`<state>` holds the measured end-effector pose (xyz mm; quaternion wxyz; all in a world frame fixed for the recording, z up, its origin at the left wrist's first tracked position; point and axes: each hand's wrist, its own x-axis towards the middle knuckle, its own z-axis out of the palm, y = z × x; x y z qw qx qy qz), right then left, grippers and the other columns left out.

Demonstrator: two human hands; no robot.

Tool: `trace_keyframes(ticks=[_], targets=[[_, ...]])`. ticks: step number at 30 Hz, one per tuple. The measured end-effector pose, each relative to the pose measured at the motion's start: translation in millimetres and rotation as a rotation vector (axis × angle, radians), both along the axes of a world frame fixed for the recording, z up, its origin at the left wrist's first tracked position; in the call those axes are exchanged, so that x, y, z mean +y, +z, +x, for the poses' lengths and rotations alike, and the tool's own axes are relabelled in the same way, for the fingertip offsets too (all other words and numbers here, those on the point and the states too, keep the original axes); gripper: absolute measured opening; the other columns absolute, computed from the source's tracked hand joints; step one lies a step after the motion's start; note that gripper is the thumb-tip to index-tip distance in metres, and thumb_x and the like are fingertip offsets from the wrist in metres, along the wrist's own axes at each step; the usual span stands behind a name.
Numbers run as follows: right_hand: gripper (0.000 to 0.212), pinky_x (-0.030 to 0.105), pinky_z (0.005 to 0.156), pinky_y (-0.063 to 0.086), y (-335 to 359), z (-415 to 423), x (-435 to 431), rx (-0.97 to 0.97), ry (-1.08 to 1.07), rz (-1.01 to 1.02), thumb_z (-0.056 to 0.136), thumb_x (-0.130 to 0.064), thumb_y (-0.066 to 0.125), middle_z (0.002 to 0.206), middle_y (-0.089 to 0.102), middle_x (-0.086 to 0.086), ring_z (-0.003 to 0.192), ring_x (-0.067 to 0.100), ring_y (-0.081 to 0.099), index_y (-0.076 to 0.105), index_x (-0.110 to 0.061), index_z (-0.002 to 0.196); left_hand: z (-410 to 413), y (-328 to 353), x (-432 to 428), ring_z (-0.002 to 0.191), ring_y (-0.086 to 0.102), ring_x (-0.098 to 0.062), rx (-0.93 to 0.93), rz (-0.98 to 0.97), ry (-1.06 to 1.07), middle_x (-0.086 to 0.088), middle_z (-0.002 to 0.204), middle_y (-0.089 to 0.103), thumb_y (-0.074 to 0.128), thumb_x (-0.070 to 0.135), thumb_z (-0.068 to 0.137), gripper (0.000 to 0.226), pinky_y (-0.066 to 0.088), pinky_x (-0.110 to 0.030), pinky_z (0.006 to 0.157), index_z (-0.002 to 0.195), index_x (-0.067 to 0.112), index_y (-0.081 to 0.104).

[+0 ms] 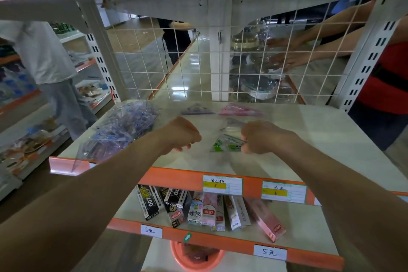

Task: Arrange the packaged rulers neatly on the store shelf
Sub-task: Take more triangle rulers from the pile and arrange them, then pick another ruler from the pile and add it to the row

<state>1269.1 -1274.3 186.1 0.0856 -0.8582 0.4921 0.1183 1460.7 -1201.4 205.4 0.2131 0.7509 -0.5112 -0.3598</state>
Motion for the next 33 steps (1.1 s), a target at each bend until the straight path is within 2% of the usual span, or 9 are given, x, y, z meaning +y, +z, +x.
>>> trace_keyframes(ticks=[4, 8, 17, 20, 23, 26, 28, 31, 33], targets=[[0.013, 0.026, 0.068, 0.039, 1, 2, -6, -0.017, -0.047, -0.013, 0.087, -0.028, 0.059, 0.093, 0.057, 0.003, 0.090, 0.023, 0.056, 0.056, -0.015, 0.088, 2, -3, 0, 0.076, 0.058, -0.015, 0.009, 0.008, -0.001, -0.005, 0.092, 0.061, 0.061, 0.017, 0.089, 0.025, 0.049, -0.030, 0.074, 0.111, 0.005, 0.062], [0.029, 0.029, 0.078, 0.044, 1, 3, -8, -0.038, -0.076, -0.022, 0.087, -0.030, 0.060, 0.119, 0.059, 0.005, 0.107, 0.024, 0.057, 0.061, -0.014, 0.112, 5, -4, 2, 0.075, 0.058, -0.014, 0.006, 0.008, 0.003, -0.004, 0.090, 0.061, 0.061, 0.017, 0.089, 0.023, 0.049, -0.029, 0.073, 0.109, 0.006, 0.062], [0.035, 0.030, 0.093, 0.044, 11, 0, 5, 0.014, -0.025, 0.023, 0.093, -0.032, 0.054, 0.128, 0.055, 0.006, 0.115, 0.023, 0.053, 0.059, -0.014, 0.122, 10, -2, 2, 0.076, 0.056, -0.017, -0.009, -0.005, 0.007, -0.009, 0.093, 0.061, 0.060, 0.015, 0.089, 0.020, 0.045, -0.025, 0.065, 0.106, 0.005, 0.063], [0.039, 0.031, 0.095, 0.043, 15, 5, 4, 0.045, 0.002, -0.006, 0.092, -0.037, 0.055, 0.132, 0.054, 0.003, 0.118, 0.022, 0.051, 0.057, -0.017, 0.125, 12, 0, 4, 0.069, 0.051, -0.018, -0.042, -0.052, 0.001, -0.010, 0.083, 0.057, 0.060, 0.011, 0.088, 0.009, 0.039, -0.021, 0.057, 0.095, 0.006, 0.062], [0.044, 0.030, 0.100, 0.040, 14, 21, 3, -0.070, 0.050, -0.082, 0.090, -0.041, 0.056, 0.141, 0.047, -0.005, 0.126, 0.018, 0.046, 0.052, -0.027, 0.131, 23, 1, 10, 0.084, 0.056, -0.020, -0.100, -0.117, 0.005, -0.008, 0.093, 0.057, 0.059, 0.015, 0.088, 0.013, 0.043, -0.025, 0.070, 0.100, 0.012, 0.063], [0.040, 0.024, 0.088, 0.038, 16, 51, 12, -0.247, 0.080, -0.085, 0.091, -0.039, 0.057, 0.130, 0.055, -0.007, 0.115, 0.013, 0.052, 0.055, -0.028, 0.129, 44, 2, 20, 0.101, 0.060, -0.019, -0.180, -0.169, 0.080, -0.004, 0.107, 0.064, 0.061, 0.019, 0.087, 0.026, 0.045, -0.024, 0.084, 0.111, 0.015, 0.067], [0.038, 0.020, 0.080, 0.037, 19, 74, 20, -0.343, 0.098, -0.021, 0.091, -0.037, 0.057, 0.119, 0.060, -0.006, 0.107, 0.013, 0.055, 0.057, -0.025, 0.127, 63, 3, 27, 0.091, 0.062, -0.017, -0.192, -0.193, 0.153, -0.002, 0.096, 0.066, 0.062, 0.016, 0.085, 0.019, 0.045, -0.020, 0.079, 0.101, 0.014, 0.071], [0.035, 0.019, 0.079, 0.036, 16, 110, 29, -0.456, 0.130, 0.081, 0.091, -0.034, 0.057, 0.119, 0.061, -0.004, 0.108, 0.014, 0.056, 0.059, -0.024, 0.124, 96, 7, 42, 0.066, 0.055, -0.013, -0.177, -0.196, 0.216, -0.002, 0.073, 0.061, 0.057, 0.008, 0.085, 0.014, 0.042, -0.019, 0.060, 0.079, 0.010, 0.069], [0.033, 0.021, 0.082, 0.038, 9, 134, 32, -0.543, 0.133, 0.140, 0.090, -0.032, 0.057, 0.119, 0.061, -0.002, 0.108, 0.015, 0.056, 0.060, -0.022, 0.122, 118, 9, 53, 0.066, 0.055, -0.012, -0.189, -0.196, 0.284, -0.003, 0.079, 0.063, 0.057, 0.008, 0.087, 0.014, 0.044, -0.019, 0.061, 0.087, 0.013, 0.070]])
